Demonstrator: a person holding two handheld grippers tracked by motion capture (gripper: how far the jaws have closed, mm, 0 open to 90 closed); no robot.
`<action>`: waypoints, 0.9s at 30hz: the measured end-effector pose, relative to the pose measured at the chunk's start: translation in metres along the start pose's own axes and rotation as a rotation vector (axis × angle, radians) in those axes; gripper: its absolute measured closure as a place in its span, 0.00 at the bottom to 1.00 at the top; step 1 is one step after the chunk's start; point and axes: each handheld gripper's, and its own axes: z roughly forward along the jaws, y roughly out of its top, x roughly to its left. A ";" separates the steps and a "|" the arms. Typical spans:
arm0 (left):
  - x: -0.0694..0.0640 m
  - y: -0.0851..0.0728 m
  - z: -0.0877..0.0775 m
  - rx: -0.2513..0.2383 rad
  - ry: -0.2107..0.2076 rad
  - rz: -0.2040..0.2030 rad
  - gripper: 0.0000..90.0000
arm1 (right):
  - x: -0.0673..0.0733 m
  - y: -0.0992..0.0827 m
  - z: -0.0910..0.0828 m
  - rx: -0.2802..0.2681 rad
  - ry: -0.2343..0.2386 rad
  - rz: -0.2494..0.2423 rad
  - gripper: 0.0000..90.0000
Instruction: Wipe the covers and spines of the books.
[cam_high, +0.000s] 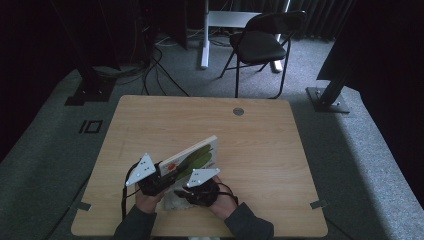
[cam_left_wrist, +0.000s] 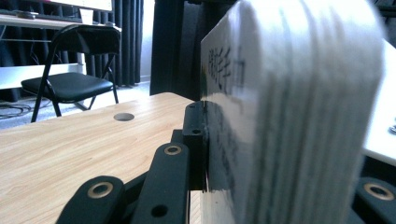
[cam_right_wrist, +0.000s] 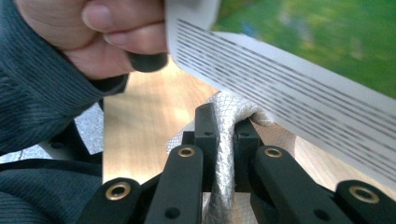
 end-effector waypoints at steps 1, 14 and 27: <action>0.000 0.000 0.000 0.001 0.000 0.001 0.87 | -0.001 0.000 -0.001 0.003 -0.006 -0.001 0.94; 0.000 0.001 -0.001 -0.005 0.005 0.003 0.87 | -0.027 -0.015 -0.028 0.002 -0.097 0.065 0.94; 0.002 0.002 -0.005 -0.009 0.012 0.004 0.87 | -0.045 -0.026 -0.049 -0.002 -0.165 0.109 0.94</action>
